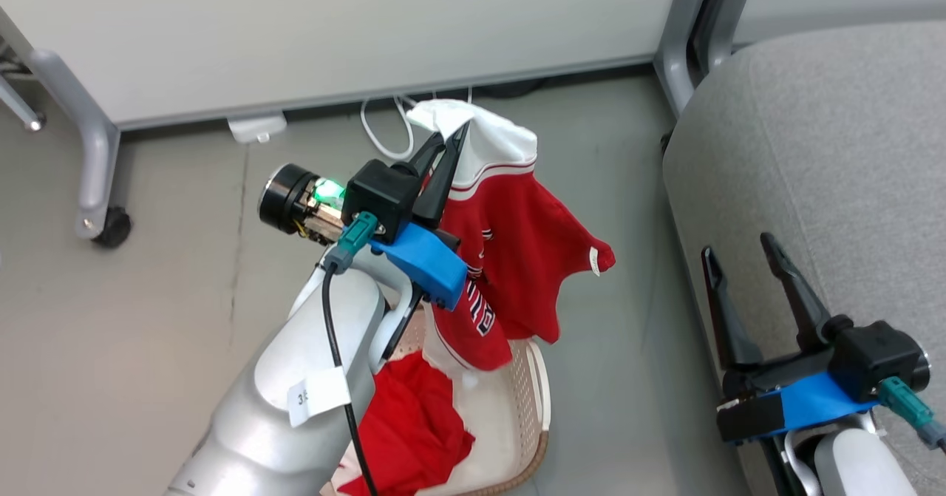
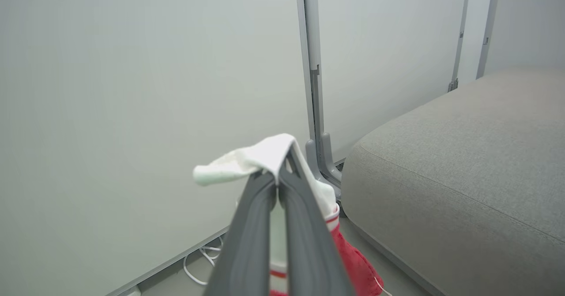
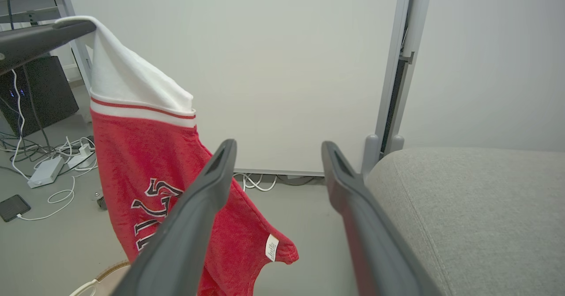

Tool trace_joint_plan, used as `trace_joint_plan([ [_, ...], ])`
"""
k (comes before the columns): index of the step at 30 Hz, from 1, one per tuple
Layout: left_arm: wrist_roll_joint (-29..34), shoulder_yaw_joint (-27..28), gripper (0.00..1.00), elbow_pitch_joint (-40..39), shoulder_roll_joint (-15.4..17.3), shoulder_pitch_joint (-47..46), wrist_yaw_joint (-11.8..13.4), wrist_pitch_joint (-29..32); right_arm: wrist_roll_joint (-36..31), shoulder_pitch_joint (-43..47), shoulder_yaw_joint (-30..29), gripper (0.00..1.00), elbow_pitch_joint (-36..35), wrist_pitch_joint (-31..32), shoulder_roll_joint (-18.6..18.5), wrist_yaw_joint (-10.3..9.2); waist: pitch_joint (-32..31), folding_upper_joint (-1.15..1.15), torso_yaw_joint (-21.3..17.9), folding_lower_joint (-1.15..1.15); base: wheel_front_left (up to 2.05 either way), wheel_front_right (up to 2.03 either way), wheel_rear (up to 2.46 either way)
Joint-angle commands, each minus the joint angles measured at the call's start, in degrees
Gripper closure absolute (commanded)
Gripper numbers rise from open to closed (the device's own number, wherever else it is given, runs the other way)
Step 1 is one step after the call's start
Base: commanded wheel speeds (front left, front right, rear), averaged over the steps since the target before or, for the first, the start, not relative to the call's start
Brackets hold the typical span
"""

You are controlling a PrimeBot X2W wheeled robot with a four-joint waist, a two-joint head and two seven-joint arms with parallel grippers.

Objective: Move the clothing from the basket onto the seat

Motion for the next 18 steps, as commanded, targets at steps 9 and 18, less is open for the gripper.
trace_joint_plan([
  [9,0.45,-0.51,1.0,-2.89,0.53,-2.76,-1.52,-0.28,-1.0,4.26,0.2,0.0,1.34,-0.05,1.57,0.01,-8.09,-0.01,0.03,0.02,0.0,0.0,0.0],
  [18,-0.48,-0.92,1.0,-4.84,1.15,-1.81,-1.69,-0.07,-1.47,5.68,-0.06,0.0,1.24,-0.05,2.03,0.01,-10.47,-0.01,0.26,0.02,0.0,0.0,0.0],
])
